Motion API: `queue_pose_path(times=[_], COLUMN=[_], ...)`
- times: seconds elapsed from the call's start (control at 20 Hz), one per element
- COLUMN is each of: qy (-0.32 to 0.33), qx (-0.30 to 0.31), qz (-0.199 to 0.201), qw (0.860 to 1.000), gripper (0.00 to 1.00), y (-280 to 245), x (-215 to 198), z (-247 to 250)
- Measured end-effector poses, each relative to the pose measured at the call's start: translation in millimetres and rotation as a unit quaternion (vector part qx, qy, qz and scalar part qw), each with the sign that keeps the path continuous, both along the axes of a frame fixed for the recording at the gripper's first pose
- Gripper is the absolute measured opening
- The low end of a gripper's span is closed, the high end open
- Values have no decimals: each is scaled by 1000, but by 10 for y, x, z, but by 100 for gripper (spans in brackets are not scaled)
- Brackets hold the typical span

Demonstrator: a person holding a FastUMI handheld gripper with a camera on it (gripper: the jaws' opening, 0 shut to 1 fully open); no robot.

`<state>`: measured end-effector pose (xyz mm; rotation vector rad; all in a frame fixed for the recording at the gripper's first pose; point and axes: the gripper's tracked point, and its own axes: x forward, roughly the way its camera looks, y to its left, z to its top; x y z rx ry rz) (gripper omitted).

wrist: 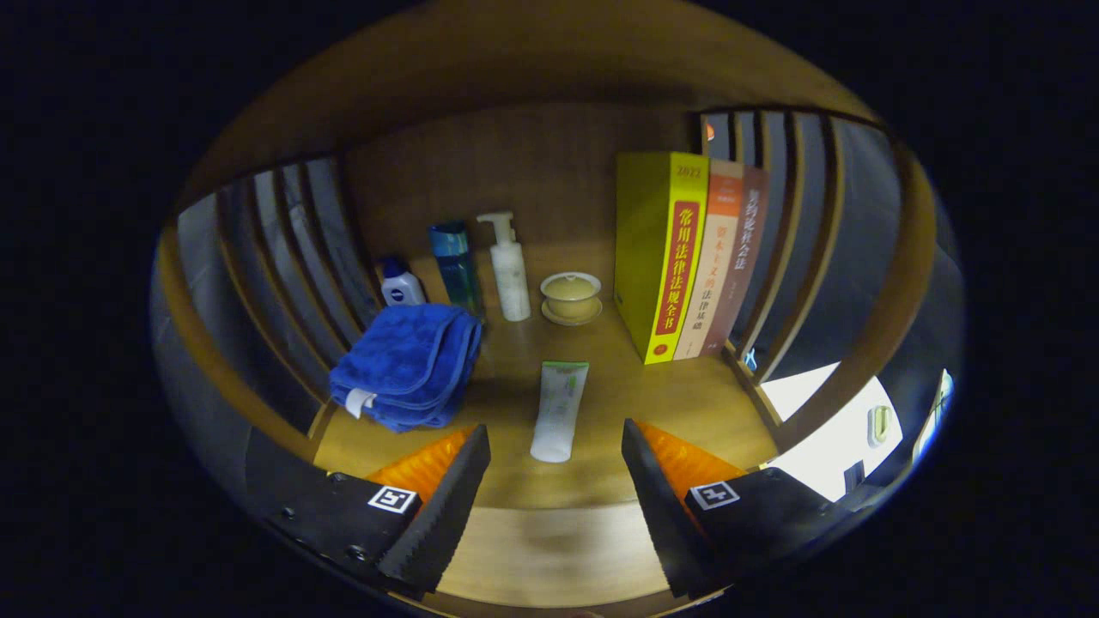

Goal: Pull open the drawer, take out the items inside it, and place them on the countertop above the cabinet.

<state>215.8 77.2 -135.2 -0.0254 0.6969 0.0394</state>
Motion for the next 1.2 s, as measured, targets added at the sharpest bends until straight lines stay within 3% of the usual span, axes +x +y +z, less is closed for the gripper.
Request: queue_pose_path(times=[0.45,0.7,0.95,1.2], qy=[-141,-199,-213,-174], qx=[-23,-34,-44,-26], qz=[3,-16,-17,-19], qw=[990,979,976,984], gripper=[99,99,99,99], y=[-371,-574,-675,-656], x=[-1181,-1700,-2112,-2542], z=[287,150,-234,-907])
